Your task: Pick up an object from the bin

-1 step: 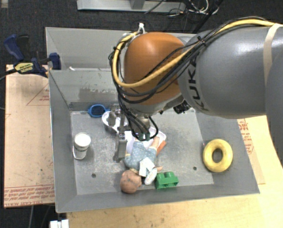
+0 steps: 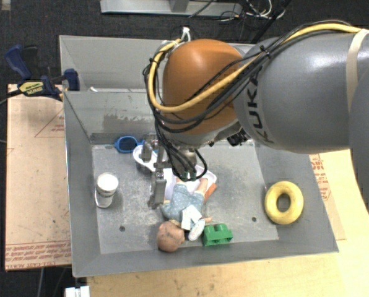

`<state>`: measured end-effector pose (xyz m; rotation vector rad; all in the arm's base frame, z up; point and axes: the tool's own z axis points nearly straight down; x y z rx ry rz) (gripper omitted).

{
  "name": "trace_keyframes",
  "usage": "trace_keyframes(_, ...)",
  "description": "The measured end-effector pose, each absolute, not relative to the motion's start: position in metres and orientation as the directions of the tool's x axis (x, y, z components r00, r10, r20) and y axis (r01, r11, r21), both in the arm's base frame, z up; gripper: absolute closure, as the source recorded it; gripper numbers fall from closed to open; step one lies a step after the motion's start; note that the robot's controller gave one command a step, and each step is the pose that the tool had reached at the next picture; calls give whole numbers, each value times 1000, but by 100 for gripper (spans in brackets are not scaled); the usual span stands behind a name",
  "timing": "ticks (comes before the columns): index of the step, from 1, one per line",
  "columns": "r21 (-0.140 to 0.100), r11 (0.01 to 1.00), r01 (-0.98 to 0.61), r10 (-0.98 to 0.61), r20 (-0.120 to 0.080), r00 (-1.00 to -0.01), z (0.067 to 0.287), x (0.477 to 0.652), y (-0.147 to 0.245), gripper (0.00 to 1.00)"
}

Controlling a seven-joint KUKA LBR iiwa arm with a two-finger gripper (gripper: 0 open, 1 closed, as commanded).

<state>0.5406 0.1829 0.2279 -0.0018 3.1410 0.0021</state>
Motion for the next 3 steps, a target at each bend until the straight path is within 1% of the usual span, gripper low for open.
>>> trace_keyframes(1,3,998,-60,-60,-4,-998,190,530,172,0)
trace_keyframes(2,2,992,-123,-123,-1,-992,160,548,175,0)
trace_keyframes(3,4,975,-222,-222,-8,-975,128,534,151,0)
